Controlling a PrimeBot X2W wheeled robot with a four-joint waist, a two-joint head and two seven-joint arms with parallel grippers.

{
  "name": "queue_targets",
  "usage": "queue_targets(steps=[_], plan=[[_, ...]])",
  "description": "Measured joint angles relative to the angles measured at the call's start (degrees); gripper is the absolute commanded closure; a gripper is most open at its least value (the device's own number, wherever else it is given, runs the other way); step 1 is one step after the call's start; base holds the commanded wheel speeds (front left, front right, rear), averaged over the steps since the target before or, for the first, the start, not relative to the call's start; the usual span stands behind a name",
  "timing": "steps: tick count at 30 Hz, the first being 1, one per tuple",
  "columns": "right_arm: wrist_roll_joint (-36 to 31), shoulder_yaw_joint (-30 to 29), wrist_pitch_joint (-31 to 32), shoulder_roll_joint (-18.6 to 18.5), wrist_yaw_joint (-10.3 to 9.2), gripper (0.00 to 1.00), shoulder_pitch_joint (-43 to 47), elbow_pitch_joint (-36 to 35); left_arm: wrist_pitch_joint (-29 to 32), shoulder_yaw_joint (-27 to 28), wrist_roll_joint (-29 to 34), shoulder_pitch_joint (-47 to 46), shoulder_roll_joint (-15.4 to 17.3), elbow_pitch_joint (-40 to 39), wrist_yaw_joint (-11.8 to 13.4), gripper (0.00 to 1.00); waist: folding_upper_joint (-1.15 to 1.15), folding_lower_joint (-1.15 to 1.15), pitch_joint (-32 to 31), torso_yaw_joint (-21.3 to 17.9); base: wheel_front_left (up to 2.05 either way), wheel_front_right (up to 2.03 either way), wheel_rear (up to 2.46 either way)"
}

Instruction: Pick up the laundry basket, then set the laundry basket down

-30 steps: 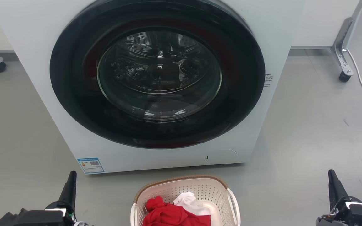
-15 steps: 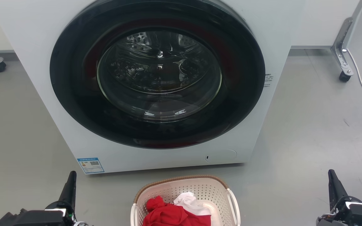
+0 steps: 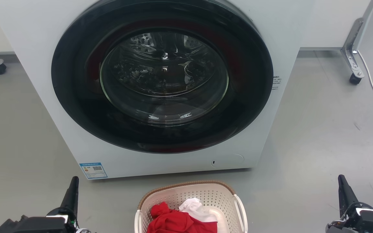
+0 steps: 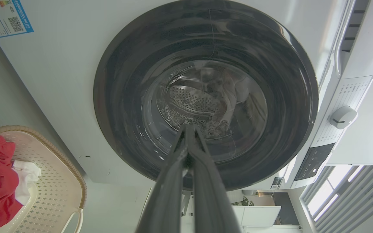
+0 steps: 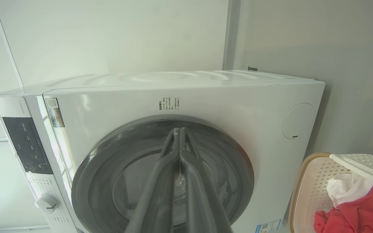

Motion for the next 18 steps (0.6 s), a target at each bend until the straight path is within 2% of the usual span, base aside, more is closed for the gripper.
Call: queue_targets(steps=[18], plan=[[0.1, 0.0, 0.0, 0.0, 0.00, 1.00, 0.0, 0.0, 0.0, 0.0, 0.0, 0.0, 0.0, 0.0, 0.0, 1.00, 0.00, 0.00, 0.0, 0.0, 0.00, 0.00, 0.00]])
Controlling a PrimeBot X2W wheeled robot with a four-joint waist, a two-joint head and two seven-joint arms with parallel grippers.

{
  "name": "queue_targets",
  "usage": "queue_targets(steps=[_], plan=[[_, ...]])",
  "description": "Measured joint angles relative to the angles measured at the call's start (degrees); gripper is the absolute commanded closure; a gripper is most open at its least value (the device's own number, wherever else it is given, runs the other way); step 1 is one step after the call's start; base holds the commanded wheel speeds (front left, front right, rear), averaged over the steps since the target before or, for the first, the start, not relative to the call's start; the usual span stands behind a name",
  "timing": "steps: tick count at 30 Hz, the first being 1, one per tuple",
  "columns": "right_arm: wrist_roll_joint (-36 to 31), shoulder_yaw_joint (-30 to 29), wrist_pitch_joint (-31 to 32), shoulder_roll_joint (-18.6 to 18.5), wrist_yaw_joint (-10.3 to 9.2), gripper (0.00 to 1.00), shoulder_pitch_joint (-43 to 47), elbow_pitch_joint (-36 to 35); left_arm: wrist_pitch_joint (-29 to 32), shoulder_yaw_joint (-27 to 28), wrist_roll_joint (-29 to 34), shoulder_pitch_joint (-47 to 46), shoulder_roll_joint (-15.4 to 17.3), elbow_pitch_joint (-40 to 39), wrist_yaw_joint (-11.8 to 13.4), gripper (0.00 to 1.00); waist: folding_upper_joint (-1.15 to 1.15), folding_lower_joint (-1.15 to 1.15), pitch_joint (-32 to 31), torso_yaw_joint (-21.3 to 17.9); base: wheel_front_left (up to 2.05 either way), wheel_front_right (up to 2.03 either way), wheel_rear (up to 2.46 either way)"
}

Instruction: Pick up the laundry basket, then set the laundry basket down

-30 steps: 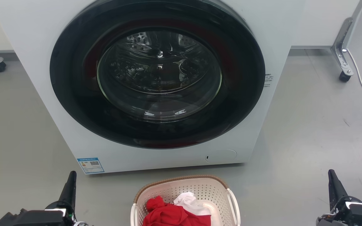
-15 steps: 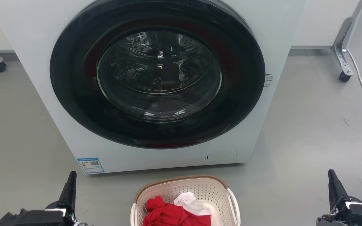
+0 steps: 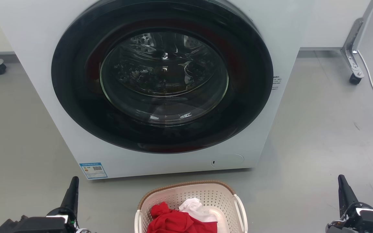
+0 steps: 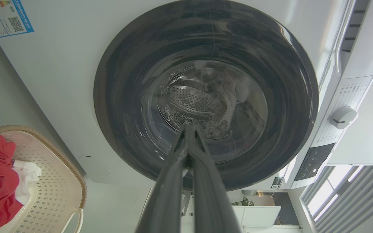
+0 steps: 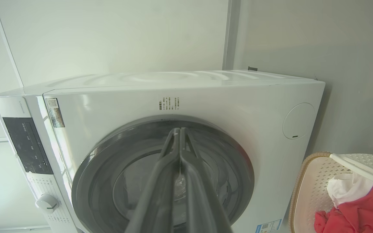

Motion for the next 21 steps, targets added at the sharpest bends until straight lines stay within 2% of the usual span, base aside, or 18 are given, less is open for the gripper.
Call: queue_targets(steps=[21], plan=[[0.0, 0.0, 0.0, 0.0, 0.07, 1.00, 0.0, 0.0, 0.0, 0.0, 0.0, 0.0, 0.0, 0.0, 0.0, 1.00, 0.00, 0.00, 0.0, 0.0, 0.00, 0.00, 0.00]])
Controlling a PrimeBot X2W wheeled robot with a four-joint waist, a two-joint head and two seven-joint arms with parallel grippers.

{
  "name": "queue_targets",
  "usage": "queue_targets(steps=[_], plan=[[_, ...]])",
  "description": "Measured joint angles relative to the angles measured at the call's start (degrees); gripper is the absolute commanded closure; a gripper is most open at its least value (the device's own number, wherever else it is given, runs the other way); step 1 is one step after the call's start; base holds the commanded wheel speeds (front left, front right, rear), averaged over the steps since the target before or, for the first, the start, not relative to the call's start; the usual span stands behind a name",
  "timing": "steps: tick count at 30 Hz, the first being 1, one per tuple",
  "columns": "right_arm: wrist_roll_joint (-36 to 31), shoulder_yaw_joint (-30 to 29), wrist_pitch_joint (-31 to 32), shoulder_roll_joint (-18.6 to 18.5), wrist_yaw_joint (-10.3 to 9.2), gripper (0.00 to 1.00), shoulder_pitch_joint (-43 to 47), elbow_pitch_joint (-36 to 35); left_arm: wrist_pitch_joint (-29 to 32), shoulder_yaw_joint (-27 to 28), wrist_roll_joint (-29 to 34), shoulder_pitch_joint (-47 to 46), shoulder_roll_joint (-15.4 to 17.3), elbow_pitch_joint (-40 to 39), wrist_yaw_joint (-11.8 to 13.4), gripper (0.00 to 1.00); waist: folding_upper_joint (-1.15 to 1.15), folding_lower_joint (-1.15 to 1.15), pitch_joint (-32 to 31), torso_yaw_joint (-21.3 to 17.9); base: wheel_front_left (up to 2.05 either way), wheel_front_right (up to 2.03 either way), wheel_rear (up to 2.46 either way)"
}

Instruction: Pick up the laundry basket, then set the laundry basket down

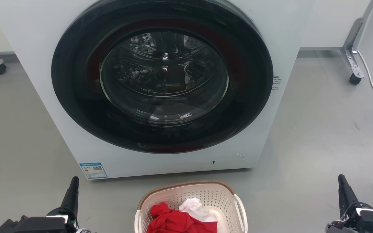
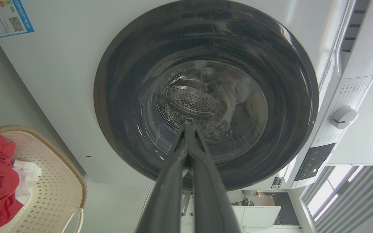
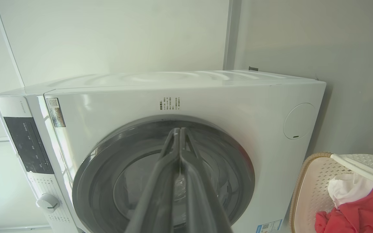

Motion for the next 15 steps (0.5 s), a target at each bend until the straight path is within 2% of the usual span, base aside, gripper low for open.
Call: queue_targets(steps=[15], plan=[[0.0, 0.0, 0.0, 0.0, 0.19, 1.00, 0.0, 0.0, 0.0, 0.0, 0.0, 0.0, 0.0, 0.0, 0.0, 1.00, 0.00, 0.00, 0.0, 0.0, 0.00, 0.00, 0.00]])
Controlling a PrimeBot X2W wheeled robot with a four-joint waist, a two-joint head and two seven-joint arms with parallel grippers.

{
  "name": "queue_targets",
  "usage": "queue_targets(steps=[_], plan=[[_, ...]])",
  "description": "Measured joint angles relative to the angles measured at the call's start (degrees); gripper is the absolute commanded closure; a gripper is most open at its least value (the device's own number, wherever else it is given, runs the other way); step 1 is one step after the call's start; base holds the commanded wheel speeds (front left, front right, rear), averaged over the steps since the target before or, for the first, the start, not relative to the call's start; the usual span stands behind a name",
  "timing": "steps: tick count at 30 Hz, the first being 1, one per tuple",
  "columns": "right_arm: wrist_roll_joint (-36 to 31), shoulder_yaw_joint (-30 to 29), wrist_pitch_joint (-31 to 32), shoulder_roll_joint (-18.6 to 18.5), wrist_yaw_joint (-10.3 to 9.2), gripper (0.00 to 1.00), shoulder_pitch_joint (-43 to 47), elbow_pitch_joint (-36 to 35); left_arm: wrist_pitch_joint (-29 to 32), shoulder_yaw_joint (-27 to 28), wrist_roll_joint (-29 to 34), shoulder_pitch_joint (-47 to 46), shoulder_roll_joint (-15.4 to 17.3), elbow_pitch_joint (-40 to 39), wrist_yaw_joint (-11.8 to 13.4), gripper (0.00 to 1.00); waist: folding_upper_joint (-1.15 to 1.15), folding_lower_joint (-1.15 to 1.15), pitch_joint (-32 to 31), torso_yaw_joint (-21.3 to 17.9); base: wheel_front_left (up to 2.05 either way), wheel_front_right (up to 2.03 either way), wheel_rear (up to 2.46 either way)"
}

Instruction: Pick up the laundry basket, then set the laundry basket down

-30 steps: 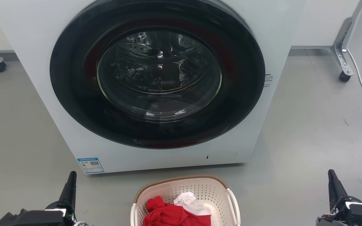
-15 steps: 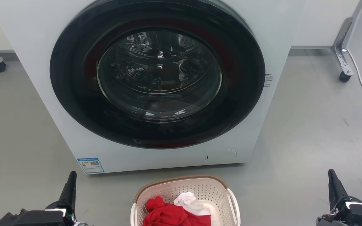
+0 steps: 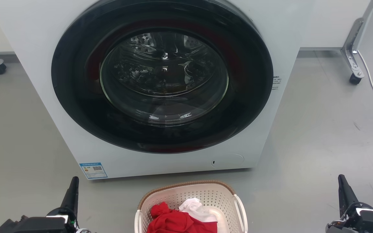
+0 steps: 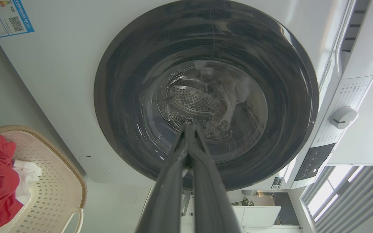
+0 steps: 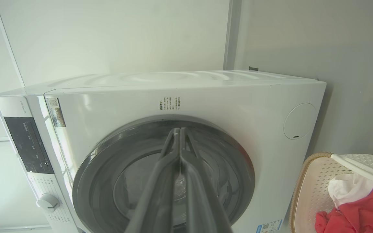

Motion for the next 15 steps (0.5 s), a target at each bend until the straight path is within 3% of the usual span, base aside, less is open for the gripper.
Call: queue_targets(steps=[15], plan=[[0.0, 0.0, 0.0, 0.0, 0.00, 1.00, 0.0, 0.0, 0.0, 0.0, 0.0, 0.0, 0.0, 0.0, 0.0, 1.00, 0.00, 0.00, 0.0, 0.0, 0.00, 0.00, 0.00]])
